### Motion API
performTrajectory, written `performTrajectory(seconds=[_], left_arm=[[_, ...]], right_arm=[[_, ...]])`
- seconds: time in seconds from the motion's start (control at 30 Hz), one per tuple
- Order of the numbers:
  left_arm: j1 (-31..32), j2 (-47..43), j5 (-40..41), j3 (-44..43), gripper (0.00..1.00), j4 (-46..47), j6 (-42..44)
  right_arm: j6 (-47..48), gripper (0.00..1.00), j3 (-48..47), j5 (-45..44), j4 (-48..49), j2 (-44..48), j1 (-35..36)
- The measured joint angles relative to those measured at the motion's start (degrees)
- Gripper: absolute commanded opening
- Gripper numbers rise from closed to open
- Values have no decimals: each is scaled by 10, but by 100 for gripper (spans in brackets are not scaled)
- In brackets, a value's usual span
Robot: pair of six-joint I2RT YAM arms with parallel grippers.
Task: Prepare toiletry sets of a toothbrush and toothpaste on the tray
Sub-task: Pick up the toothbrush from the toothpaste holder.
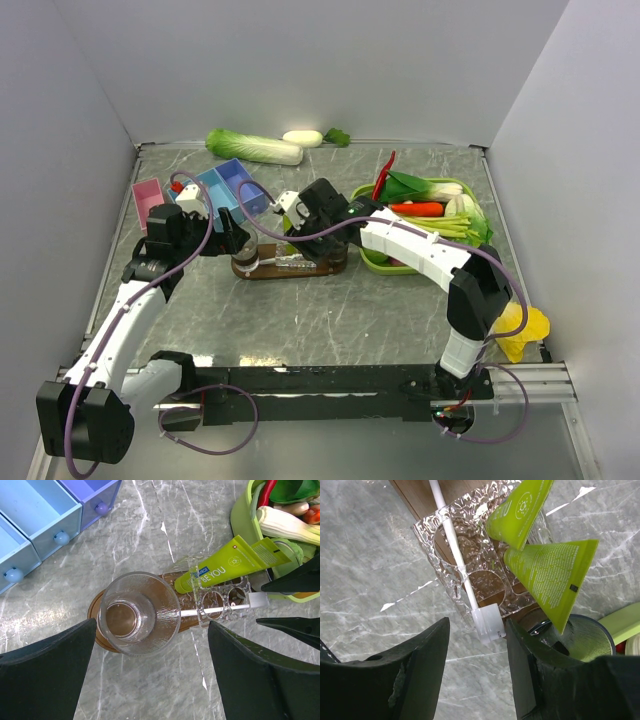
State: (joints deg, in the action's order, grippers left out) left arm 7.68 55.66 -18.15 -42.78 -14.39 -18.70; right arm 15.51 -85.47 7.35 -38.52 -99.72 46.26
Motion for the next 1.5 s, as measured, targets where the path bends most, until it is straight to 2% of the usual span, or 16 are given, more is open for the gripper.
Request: performTrajectory(seconds=[0.67,0.87,1.5], left_arm=[[0,0,0,0,97,1,0],[0,0,0,0,97,1,0],[0,0,0,0,97,1,0]], right_arm=[[7,49,0,-3,-2,-10,0],[9,40,0,-3,-2,-10,0],[13,34,0,-2,-2,-18,0]])
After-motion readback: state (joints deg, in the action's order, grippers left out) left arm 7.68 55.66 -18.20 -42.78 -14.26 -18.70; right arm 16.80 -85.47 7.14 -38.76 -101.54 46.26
